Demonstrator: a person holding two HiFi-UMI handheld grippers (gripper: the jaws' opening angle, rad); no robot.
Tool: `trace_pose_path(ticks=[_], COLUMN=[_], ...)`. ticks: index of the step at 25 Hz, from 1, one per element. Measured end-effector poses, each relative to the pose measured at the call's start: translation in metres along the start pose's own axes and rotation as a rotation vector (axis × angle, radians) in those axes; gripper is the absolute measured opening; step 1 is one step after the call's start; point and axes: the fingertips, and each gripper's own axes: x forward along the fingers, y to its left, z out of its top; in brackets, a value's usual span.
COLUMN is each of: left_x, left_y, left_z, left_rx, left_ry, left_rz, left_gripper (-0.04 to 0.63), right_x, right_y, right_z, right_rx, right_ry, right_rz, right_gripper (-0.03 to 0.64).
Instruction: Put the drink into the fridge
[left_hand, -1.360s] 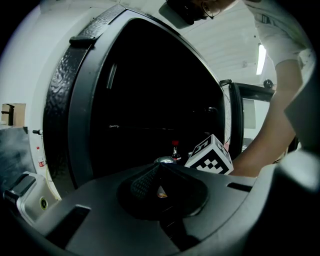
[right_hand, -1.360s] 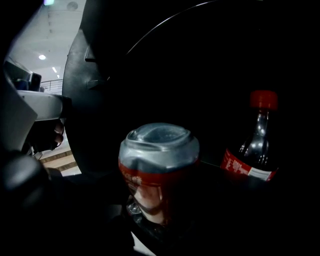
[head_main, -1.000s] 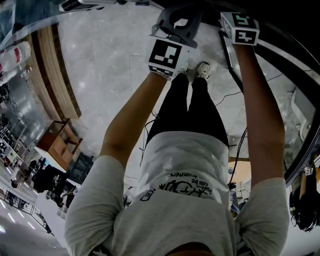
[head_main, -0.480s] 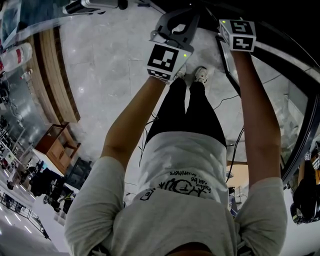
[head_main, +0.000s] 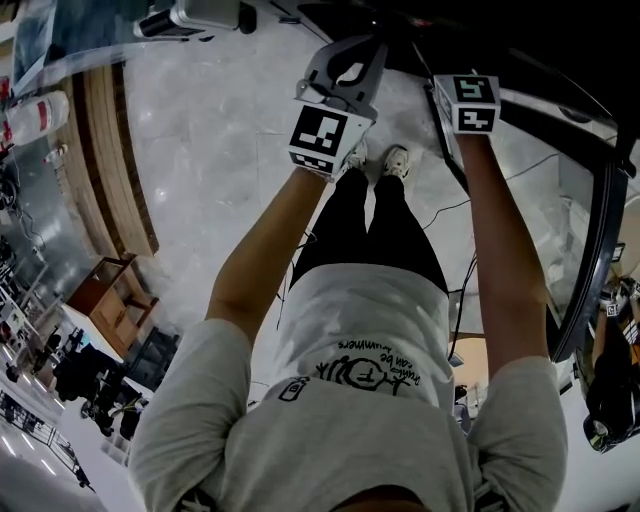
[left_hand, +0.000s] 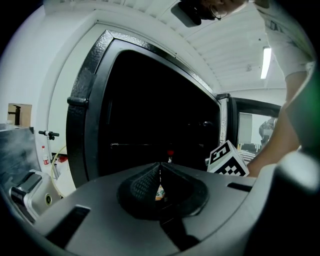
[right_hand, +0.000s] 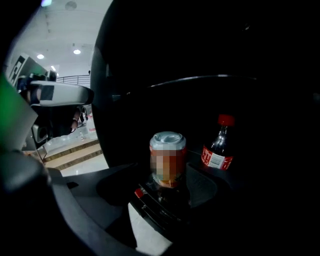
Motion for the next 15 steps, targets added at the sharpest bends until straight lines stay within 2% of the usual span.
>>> trace_pose_path(ticks=[4, 10, 15], left_x=[-0.009, -0.025, -0.041], left_y=[0.001, -0.010, -0.021], left_z=[0.007, 0.027, 0.043], left_rx=[-0.007, 0.001, -0.002], left_ry=[0.002, -0.011, -0.026], left_rz=[0.000, -0.018, -0.023], left_gripper=[0.021, 0.021, 0.021], right_x=[-0.018, -0.050, -0.082], right_y=[0.008, 0.024, 0.034], right_z=[0.006, 0.030, 0.051], right_rx=[-0.010, -0.033, 0.025], right_ry=[-0.014, -0.057, -0.100], right_rz=[0.000, 0.019, 0.037], right_gripper=[0.254, 0.222, 0.203])
